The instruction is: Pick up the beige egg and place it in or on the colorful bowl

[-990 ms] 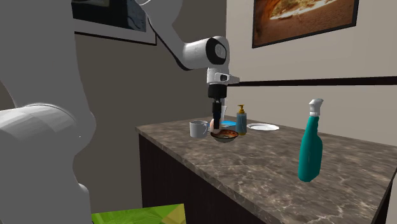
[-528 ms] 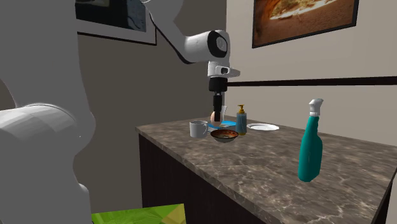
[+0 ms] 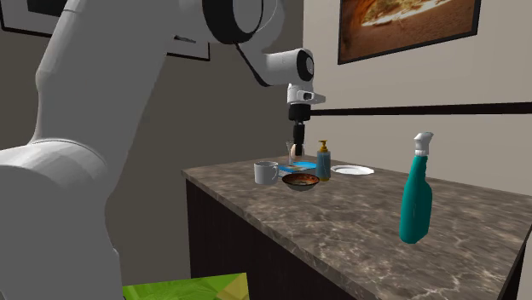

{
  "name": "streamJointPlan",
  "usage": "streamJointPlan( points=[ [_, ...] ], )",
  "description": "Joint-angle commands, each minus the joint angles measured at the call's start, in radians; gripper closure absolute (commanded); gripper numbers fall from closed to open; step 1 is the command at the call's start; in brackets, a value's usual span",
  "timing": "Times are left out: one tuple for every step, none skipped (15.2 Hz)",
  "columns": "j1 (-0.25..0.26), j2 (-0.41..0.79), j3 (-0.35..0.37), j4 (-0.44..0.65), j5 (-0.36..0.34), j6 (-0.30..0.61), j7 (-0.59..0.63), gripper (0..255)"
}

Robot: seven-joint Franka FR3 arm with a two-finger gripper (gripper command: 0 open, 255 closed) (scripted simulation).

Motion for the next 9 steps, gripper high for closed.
streamJointPlan(
  points=[
    [0.07,0.108,-0.015,0.156,-0.052,-0.063,0.027,255],
    [0.107,0.16,-0.025,0.238,-0.073,-0.095,0.033,255],
    [0.169,0.247,-0.041,0.382,-0.107,-0.154,0.037,255],
    [0.167,0.246,-0.045,0.366,-0.105,-0.139,0.038,255],
    [0.164,0.245,-0.045,0.352,-0.105,-0.125,0.039,255],
    [0.161,0.246,-0.046,0.338,-0.105,-0.112,0.041,255],
    [0.158,0.246,-0.046,0.324,-0.106,-0.099,0.043,255],
    [0.155,0.247,-0.046,0.311,-0.107,-0.086,0.045,255],
    [0.153,0.248,-0.047,0.298,-0.108,-0.074,0.047,255]
  ],
)
